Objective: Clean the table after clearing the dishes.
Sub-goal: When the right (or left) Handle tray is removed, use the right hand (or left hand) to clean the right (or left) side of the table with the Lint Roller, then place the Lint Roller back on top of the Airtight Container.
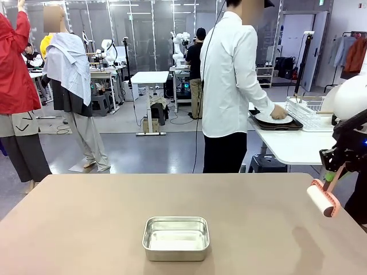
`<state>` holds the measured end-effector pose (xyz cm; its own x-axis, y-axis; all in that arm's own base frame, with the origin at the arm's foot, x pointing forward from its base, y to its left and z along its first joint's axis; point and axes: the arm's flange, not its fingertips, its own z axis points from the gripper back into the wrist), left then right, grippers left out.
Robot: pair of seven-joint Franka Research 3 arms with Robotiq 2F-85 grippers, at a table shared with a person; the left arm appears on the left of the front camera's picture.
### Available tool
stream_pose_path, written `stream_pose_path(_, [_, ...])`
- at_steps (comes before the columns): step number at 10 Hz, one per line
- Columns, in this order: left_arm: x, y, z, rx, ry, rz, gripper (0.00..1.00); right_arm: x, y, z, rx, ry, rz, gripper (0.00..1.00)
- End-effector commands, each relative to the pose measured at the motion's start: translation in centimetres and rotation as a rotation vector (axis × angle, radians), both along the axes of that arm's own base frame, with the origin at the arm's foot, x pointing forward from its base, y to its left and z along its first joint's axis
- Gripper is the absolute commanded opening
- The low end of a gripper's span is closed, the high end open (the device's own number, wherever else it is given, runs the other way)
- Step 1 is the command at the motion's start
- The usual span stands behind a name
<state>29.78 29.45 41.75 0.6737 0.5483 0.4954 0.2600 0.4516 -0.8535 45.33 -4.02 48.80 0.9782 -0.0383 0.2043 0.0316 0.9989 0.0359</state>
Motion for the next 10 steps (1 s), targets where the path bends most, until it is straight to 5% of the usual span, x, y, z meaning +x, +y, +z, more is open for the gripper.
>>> stream_pose_path(1, [-0.37, -0.08, 0.03, -0.008, -0.028, 0.002, 1.00, -0.01, -0.51, 0.34, 0.004, -0.027, 0.002, 0.23])
stream_pose_path(10, [-0.37, -0.08, 0.03, -0.008, -0.028, 0.002, 1.00, -0.01, -0.51, 0.34, 0.004, -0.027, 0.002, 0.23])
